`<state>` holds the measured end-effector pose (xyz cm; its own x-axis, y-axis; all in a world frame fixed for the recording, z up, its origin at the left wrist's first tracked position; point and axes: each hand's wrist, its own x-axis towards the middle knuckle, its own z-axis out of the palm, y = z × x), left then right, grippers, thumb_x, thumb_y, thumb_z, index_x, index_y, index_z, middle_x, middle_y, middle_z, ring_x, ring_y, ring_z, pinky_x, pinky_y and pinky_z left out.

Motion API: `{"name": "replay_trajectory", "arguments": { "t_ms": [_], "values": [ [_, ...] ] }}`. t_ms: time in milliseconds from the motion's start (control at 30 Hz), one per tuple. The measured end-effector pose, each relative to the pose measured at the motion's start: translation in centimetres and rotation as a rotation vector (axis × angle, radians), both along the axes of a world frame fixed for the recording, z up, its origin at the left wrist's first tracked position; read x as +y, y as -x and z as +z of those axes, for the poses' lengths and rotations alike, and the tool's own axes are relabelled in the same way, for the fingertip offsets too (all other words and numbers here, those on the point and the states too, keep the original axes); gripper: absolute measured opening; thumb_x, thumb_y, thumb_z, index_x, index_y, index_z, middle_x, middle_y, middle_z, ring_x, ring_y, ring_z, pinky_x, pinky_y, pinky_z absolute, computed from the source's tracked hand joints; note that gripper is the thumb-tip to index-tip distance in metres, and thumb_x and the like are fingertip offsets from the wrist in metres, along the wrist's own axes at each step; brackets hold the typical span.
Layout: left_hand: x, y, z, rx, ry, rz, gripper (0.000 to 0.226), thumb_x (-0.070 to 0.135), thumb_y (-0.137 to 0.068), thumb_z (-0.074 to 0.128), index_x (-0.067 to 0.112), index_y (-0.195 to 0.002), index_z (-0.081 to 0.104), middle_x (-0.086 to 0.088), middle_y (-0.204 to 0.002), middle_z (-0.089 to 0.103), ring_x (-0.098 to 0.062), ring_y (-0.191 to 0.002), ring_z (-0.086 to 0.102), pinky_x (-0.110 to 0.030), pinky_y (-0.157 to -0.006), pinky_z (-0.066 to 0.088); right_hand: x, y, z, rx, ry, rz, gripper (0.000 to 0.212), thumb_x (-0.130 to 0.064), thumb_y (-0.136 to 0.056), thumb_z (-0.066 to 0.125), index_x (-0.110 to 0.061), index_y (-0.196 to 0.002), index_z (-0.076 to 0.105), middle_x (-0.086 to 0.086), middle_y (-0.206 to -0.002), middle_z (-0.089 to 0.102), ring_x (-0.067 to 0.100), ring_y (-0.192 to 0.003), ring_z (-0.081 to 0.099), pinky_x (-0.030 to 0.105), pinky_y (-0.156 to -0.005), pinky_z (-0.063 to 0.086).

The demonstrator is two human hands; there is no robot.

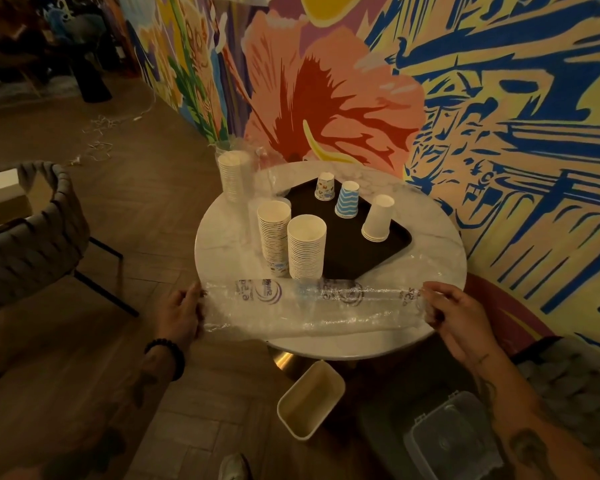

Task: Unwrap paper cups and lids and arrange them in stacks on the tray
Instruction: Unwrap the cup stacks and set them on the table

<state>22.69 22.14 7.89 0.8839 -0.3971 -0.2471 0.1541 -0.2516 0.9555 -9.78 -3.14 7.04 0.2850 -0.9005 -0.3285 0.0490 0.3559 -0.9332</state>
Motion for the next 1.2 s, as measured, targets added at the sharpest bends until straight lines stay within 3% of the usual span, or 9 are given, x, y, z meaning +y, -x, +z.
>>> {"name": "replay_trajectory", "arguments": {
  "t_ms": [200, 333, 467, 600, 700, 833, 967, 1067, 1200],
  "values": [
    [0.4, 0.6, 0.2, 0.078, 0.013, -0.095, 0.019, 0.026, -0.101, 0.054, 0.014, -0.112, 0.063, -0.003, -0.074, 0.055, -0.014, -0.057, 0.043, -0.021, -0.042, 0.039, 0.0, 1.1, 1.4, -0.026, -0.011, -0.088, 0.023, -0.001, -0.089, 0.068, -0.004, -0.111, 0.067, 0.0, -0.069, 0.061, 0.007, -0.054, 0.04, 0.019, -0.048, 0.036],
    [1.1, 0.5, 0.8, 0.207, 0.075, -0.212, 0.018, 0.027, -0.1, 0.056, 0.016, -0.11, 0.067, -0.005, -0.08, 0.066, -0.013, -0.057, 0.053, -0.023, -0.044, 0.046, 0.9, 2.0, 3.3, 0.193, 0.078, -0.183, 0.022, -0.014, -0.084, 0.078, -0.009, -0.105, 0.071, 0.006, -0.09, 0.069, 0.016, -0.072, 0.059, 0.029, -0.061, 0.046],
    [1.7, -0.1, -0.2, 0.358, 0.108, -0.359, 0.024, 0.027, -0.099, 0.057, 0.016, -0.119, 0.065, -0.014, -0.107, 0.071, -0.027, -0.084, 0.069, -0.039, -0.071, 0.057, 1.6, 3.1, 5.3, 0.363, 0.151, -0.304, 0.019, -0.016, -0.085, 0.078, -0.007, -0.102, 0.073, 0.007, -0.098, 0.072, 0.022, -0.087, 0.066, 0.032, -0.066, 0.053],
    [1.1, 0.4, -1.7, 0.428, 0.15, -0.398, 0.028, 0.019, -0.095, 0.062, 0.007, -0.121, 0.062, -0.019, -0.108, 0.072, -0.03, -0.093, 0.073, -0.045, -0.084, 0.057, 1.2, 4.0, 6.3, 0.434, 0.178, -0.3, 0.013, -0.005, -0.091, 0.07, -0.004, -0.104, 0.07, 0.015, -0.095, 0.072, 0.027, -0.08, 0.068, 0.036, -0.063, 0.06],
    [0.0, 2.2, -2.2, 0.413, 0.164, -0.359, 0.027, 0.011, -0.096, 0.062, 0.009, -0.121, 0.051, -0.019, -0.098, 0.071, -0.032, -0.083, 0.072, -0.048, -0.079, 0.058, -0.5, 4.4, 6.6, 0.528, 0.258, -0.281, 0.019, 0.004, -0.09, 0.064, -0.012, -0.099, 0.067, 0.012, -0.091, 0.07, 0.023, -0.074, 0.067, 0.022, -0.046, 0.054],
    [-2.6, 5.2, -1.9, 0.256, 0.161, -0.385, 0.018, 0.0, -0.098, 0.053, 0.014, -0.1, 0.041, -0.025, -0.091, 0.064, -0.035, -0.064, 0.066, -0.037, -0.049, 0.056, -4.6, 4.5, 5.9, 0.715, 0.382, -0.243, 0.015, -0.008, -0.088, 0.067, -0.022, -0.094, 0.064, 0.008, -0.094, 0.068, 0.026, -0.082, 0.066, 0.028, -0.058, 0.051],
    [-6.0, 7.4, -2.8, 0.187, 0.152, -0.428, 0.02, -0.008, -0.1, 0.043, 0.002, -0.085, 0.052, -0.021, -0.095, 0.061, -0.033, -0.065, 0.068, -0.038, -0.053, 0.057, -10.2, 3.9, 4.3, 0.792, 0.502, -0.191, 0.014, -0.01, -0.092, 0.06, -0.021, -0.099, 0.055, 0.001, -0.087, 0.059, 0.027, -0.082, 0.059, 0.031, -0.064, 0.047],
    [-9.1, 8.7, -3.7, 0.172, 0.119, -0.396, 0.027, -0.009, -0.099, 0.045, 0.002, -0.102, 0.069, -0.017, -0.106, 0.063, -0.03, -0.069, 0.071, -0.038, -0.06, 0.06, -14.9, 3.3, 2.7, 0.845, 0.556, -0.146, 0.016, -0.005, -0.094, 0.054, -0.021, -0.098, 0.055, 0.005, -0.096, 0.063, 0.028, -0.086, 0.061, 0.042, -0.072, 0.054],
    [-12.2, 10.1, -4.8, 0.116, 0.013, -0.372, 0.037, 0.002, -0.093, 0.064, 0.014, -0.128, 0.062, -0.006, -0.119, 0.062, -0.024, -0.079, 0.073, -0.033, -0.068, 0.062, -20.1, 2.5, 0.3, 0.885, 0.592, -0.03, 0.02, 0.002, -0.094, 0.051, -0.011, -0.099, 0.066, 0.01, -0.109, 0.067, 0.03, -0.101, 0.062, 0.048, -0.088, 0.056]
  ]
}}
